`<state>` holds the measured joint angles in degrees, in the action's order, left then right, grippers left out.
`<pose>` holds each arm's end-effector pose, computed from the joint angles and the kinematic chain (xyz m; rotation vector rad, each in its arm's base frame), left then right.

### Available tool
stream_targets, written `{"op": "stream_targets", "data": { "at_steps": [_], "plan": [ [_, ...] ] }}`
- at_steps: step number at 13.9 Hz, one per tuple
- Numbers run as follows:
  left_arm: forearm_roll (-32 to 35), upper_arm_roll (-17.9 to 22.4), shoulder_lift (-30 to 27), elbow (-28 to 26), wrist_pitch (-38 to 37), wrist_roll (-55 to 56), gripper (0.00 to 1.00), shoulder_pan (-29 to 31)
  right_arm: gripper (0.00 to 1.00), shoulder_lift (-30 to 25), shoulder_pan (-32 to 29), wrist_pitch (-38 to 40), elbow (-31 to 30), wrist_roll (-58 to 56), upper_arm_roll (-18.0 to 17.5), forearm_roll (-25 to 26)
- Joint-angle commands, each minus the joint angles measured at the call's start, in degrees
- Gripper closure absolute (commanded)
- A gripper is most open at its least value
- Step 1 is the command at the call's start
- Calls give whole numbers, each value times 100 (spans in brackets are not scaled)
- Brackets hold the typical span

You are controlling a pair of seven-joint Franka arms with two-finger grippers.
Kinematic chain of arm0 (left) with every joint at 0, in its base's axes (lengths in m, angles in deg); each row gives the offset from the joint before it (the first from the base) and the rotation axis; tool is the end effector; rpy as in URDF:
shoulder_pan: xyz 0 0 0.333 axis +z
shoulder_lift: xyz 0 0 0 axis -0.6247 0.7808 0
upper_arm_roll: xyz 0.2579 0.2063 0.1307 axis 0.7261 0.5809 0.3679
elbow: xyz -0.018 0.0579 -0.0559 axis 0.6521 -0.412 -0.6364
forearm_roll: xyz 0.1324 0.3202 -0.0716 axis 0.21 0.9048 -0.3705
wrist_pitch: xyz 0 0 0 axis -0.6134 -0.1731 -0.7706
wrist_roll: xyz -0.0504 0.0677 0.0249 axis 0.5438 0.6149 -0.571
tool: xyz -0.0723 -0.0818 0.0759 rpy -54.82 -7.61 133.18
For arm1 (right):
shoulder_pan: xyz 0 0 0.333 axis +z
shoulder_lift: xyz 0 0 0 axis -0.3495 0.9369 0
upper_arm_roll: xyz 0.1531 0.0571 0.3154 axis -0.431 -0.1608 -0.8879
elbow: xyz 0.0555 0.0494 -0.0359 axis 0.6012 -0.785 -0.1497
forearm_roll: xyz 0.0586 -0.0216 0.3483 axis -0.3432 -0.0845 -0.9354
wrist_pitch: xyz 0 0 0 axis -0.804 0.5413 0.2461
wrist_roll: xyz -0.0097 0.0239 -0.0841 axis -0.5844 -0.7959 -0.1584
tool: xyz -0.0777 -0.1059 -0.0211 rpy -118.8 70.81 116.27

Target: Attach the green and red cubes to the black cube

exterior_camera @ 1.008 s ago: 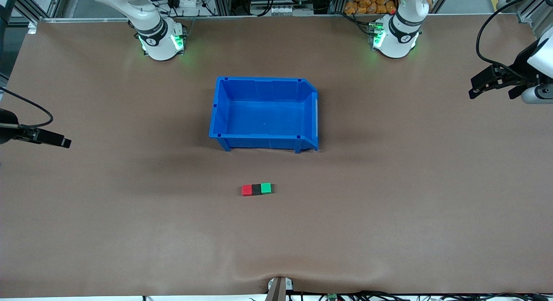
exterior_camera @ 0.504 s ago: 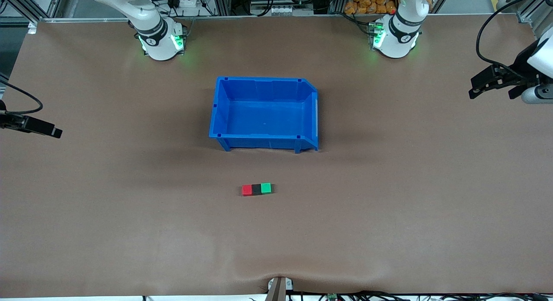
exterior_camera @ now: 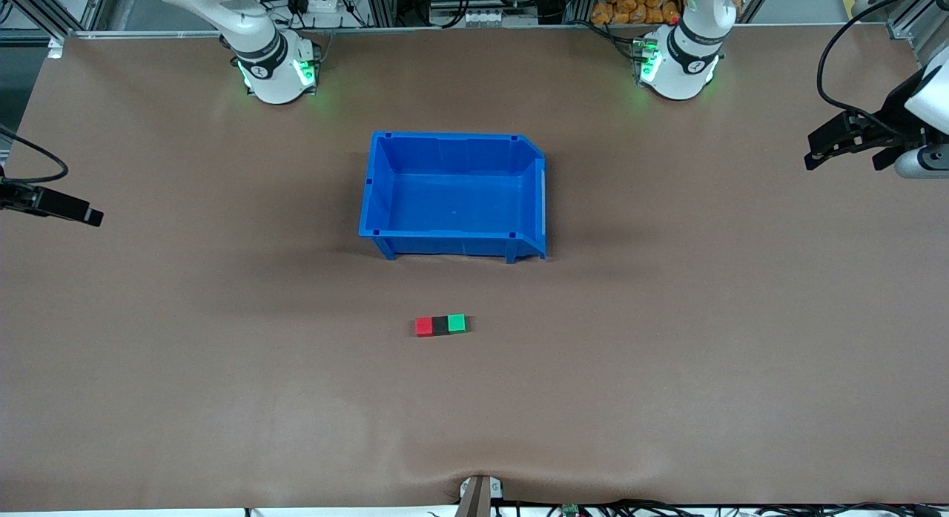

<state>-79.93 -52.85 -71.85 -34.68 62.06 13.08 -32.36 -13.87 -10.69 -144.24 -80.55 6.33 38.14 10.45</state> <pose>0.4939 -0.0303 0.6537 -3.1191 0.0311 -0.0470 0.5672 -0.0437 0.6226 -3.0410 0.3154 0.1910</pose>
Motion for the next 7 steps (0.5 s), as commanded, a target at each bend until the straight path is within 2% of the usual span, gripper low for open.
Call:
{"op": "stream_targets", "data": {
  "at_steps": [1, 4, 7],
  "plan": [
    [30, -36, 45, 126, -95, -97, 0, 38, 0, -446, 25, -28, -452, -64, -61, 256],
    [30, -36, 45, 117, -95, -97, 0, 38, 0, -613, -19, -28, -619, -73, -87, 309],
    [30, -36, 45, 126, -95, -97, 0, 38, 0, -1008, -28, -98, -1058, -73, -184, 527]
  ]
}}
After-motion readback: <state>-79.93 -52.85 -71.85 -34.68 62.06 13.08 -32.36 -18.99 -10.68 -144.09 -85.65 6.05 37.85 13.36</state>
